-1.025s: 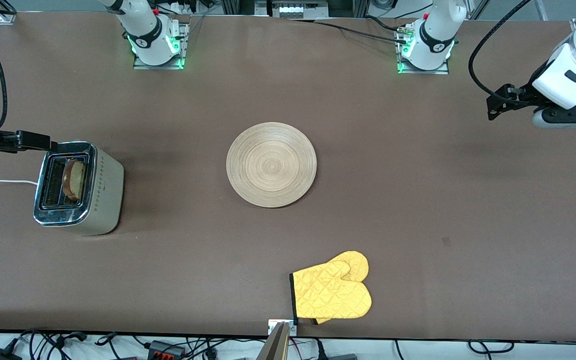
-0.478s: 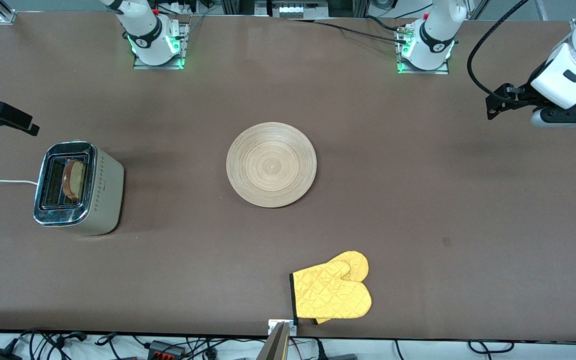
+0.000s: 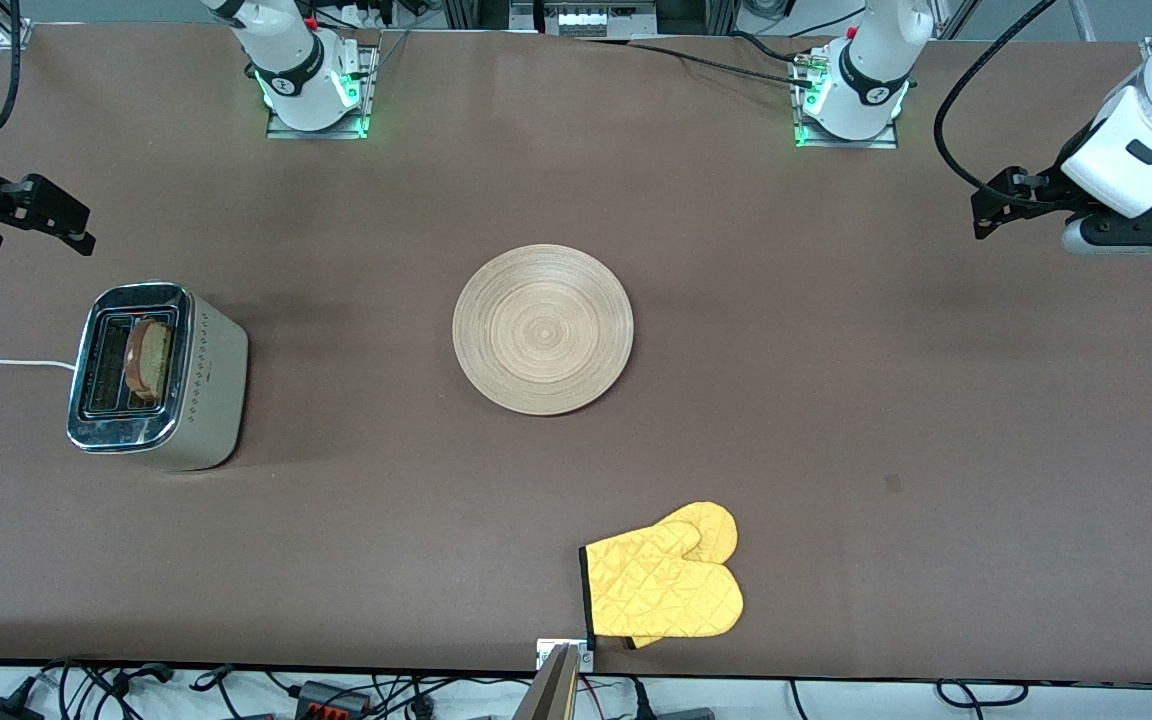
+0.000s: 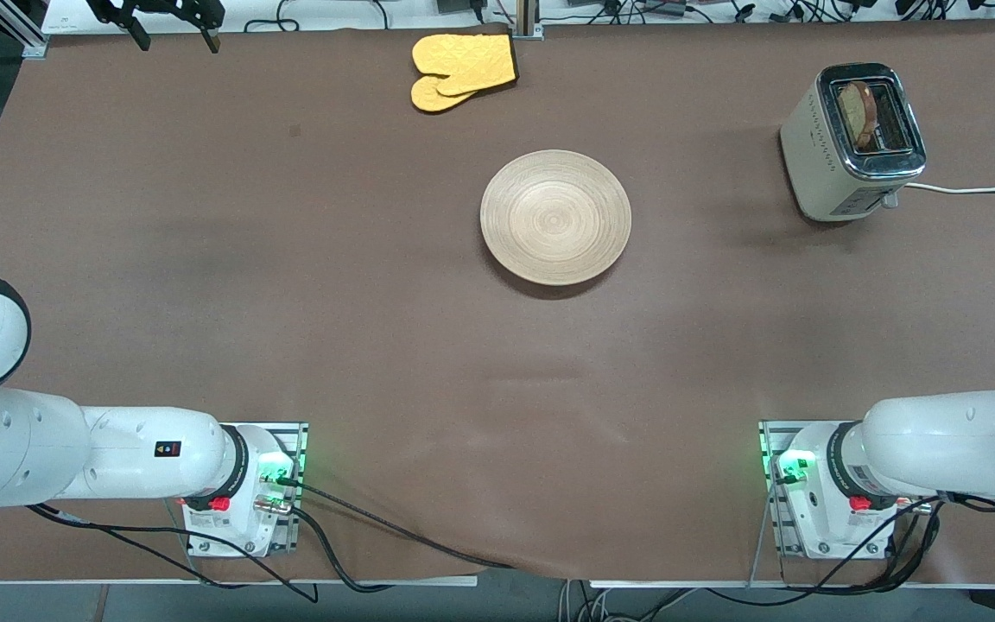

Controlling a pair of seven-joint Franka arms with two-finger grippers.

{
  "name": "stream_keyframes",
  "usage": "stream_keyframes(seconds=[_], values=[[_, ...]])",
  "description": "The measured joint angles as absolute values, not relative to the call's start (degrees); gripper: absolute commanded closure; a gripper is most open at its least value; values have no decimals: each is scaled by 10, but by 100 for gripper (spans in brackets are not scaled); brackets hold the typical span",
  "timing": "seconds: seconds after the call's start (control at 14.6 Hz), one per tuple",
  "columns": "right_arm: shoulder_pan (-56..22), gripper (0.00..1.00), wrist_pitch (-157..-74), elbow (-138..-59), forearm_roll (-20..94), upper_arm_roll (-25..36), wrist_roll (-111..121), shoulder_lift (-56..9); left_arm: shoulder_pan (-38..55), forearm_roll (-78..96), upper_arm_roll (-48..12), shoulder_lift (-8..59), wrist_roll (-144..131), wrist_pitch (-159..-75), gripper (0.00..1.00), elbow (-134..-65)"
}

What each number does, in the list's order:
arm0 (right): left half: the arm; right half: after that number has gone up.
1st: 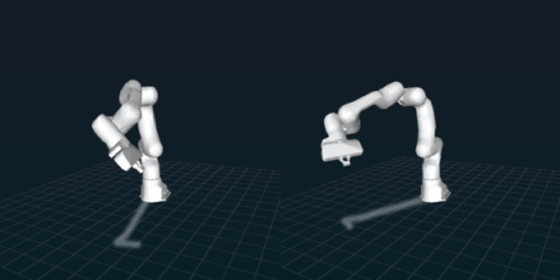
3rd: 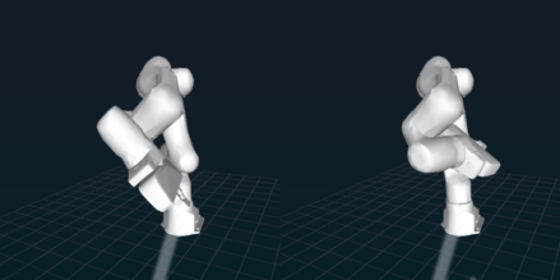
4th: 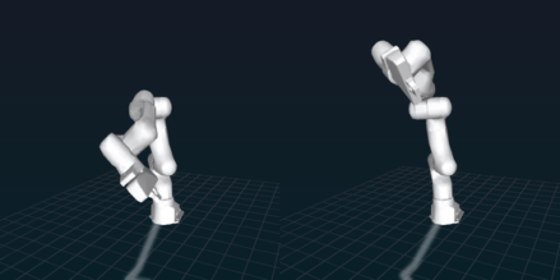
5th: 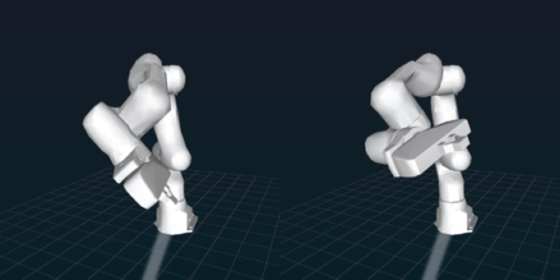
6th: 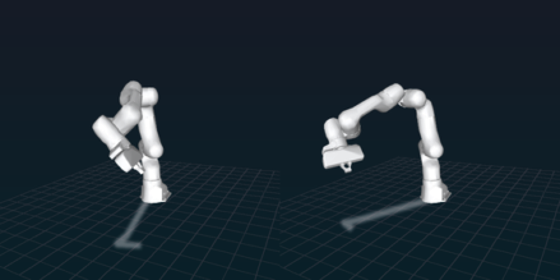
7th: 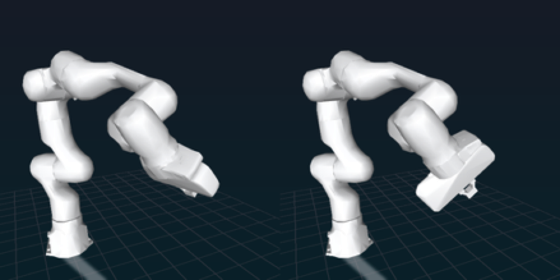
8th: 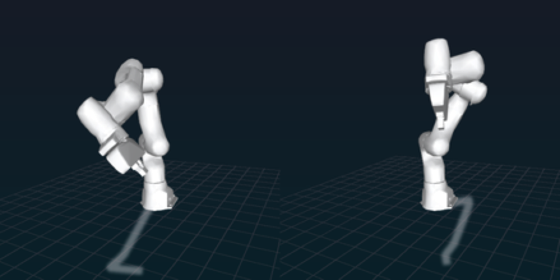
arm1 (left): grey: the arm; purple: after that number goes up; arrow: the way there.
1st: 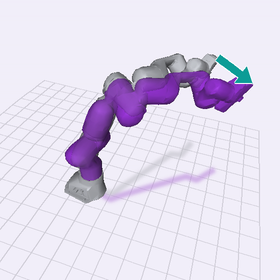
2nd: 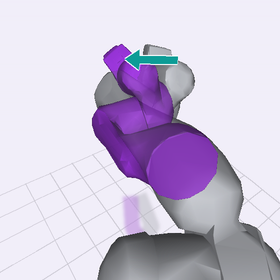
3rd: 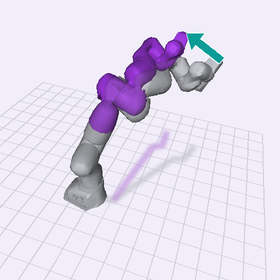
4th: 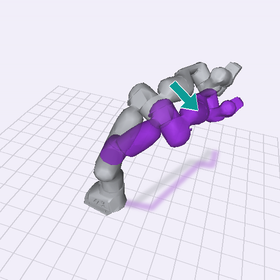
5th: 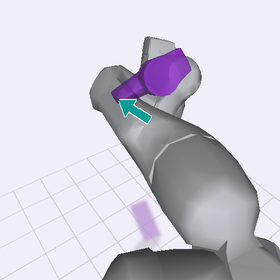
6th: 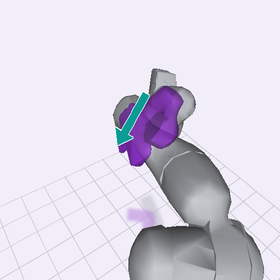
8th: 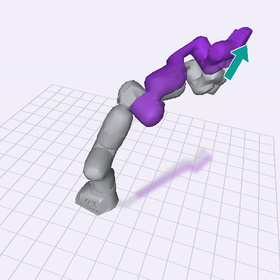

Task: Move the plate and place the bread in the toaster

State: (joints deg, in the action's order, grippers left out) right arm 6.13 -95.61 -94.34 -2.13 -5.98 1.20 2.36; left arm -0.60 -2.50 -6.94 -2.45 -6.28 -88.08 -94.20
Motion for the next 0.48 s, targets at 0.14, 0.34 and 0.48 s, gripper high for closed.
stream_keyframes(seconds=[0.14, 0.34, 0.48], values=[[71, 0, -957, -944, -21, -61, 15, 24, -6, -25, -69, -24, -63, -881, 0, -942], [79, 0, -953, -946, -21, -61, 18, 24, -6, -25, -69, -24, -63, -880, 0, -942], [80, 0, -949, -946, -21, -61, 10, 24, -6, -25, -69, -24, -63, -879, 0, -942]])
